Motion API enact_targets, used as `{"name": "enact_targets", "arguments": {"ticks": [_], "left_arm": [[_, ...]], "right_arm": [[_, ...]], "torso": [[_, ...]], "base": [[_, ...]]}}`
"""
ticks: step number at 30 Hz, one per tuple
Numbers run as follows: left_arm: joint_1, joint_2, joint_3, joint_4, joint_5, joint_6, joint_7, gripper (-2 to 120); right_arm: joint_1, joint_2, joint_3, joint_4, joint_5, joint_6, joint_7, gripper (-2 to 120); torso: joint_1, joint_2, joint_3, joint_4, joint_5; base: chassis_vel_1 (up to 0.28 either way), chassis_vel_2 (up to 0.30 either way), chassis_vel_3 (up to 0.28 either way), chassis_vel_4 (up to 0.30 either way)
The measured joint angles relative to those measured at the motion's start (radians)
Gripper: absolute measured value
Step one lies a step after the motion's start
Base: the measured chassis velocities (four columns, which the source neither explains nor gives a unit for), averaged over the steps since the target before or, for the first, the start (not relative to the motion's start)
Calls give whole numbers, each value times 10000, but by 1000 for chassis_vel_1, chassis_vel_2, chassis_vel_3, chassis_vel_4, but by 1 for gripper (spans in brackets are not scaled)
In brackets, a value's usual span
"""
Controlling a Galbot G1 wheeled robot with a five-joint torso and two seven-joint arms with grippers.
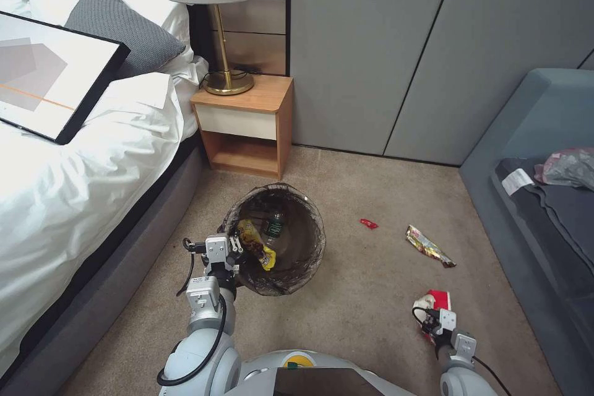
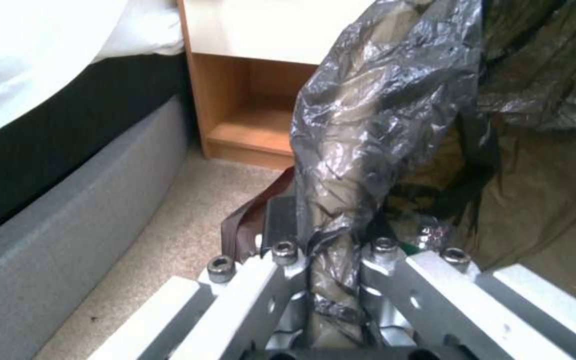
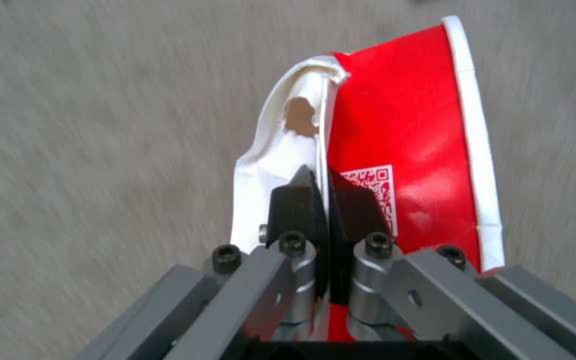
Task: Pick up the trash bin, then pick up the garbage from the floor and place it into the trash bin.
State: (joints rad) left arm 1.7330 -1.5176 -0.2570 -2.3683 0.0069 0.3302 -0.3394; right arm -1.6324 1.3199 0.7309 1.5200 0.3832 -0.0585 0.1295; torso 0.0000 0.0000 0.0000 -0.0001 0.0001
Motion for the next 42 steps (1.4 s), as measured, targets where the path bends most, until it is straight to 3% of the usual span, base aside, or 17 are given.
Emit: {"name": "enact_targets", "arguments": {"ticks": [6,7,8,9,11,19,22,23,25,29,34,42], "left_arm": [[0,0,0,0,0,0,1,3],[-4,1,-1,1,0,0,-1,3],[-4,1,-1,1,0,0,-1,3],[0,-1,8,1,0,0,3,3],[-1,0,-2,0,0,-1,-1,3],[0,-1,1,1,0,-1,1,3],[0,0,0,1,0,0,0,3],[0,0,0,1,0,0,0,3],[-1,0,0,1,0,0,0,3],[0,0,-1,0,0,0,0,3],[0,0,0,1,0,-1,0,3],[0,0,0,1,0,-1,0,3]], "right_arm": [[-183,48,11,711,-298,639,10,0],[-351,87,-85,1730,-286,1607,-216,0],[-351,87,-85,1730,-286,1607,-216,0],[-384,94,-140,2456,-189,2190,-567,0],[-527,86,-350,3584,179,2880,-1498,0],[-603,-270,-1166,6083,1194,3421,-3785,0],[-119,-834,-1941,7349,1981,3317,-6579,0],[-119,-834,-1941,7349,1981,3317,-6579,0],[442,-1375,-2624,7553,2222,2969,-8118,0],[918,-1702,-3301,7499,2143,2706,-8644,0],[1248,-1911,-4268,7078,1776,2513,-8665,0],[1533,-1786,-4756,6225,1366,2621,-8295,0]], "torso": [[0,-1,0,6,2],[0,-1,1,-12,2],[0,-1,1,-12,2],[0,0,-1,8,-11],[0,0,0,4,0],[1,0,0,-1,-4],[0,0,0,3,-3],[0,0,0,3,-3],[0,0,0,1,-2],[0,0,0,2,-1],[1,0,0,0,-1],[0,0,0,0,-1]], "base": [[0,0,0,0],[0,0,0,0],[0,0,0,0],[0,0,0,0],[0,0,0,0],[0,0,0,0],[0,0,0,0],[0,0,0,0],[0,0,0,0],[0,0,0,0],[0,0,0,0],[0,0,0,0]]}}
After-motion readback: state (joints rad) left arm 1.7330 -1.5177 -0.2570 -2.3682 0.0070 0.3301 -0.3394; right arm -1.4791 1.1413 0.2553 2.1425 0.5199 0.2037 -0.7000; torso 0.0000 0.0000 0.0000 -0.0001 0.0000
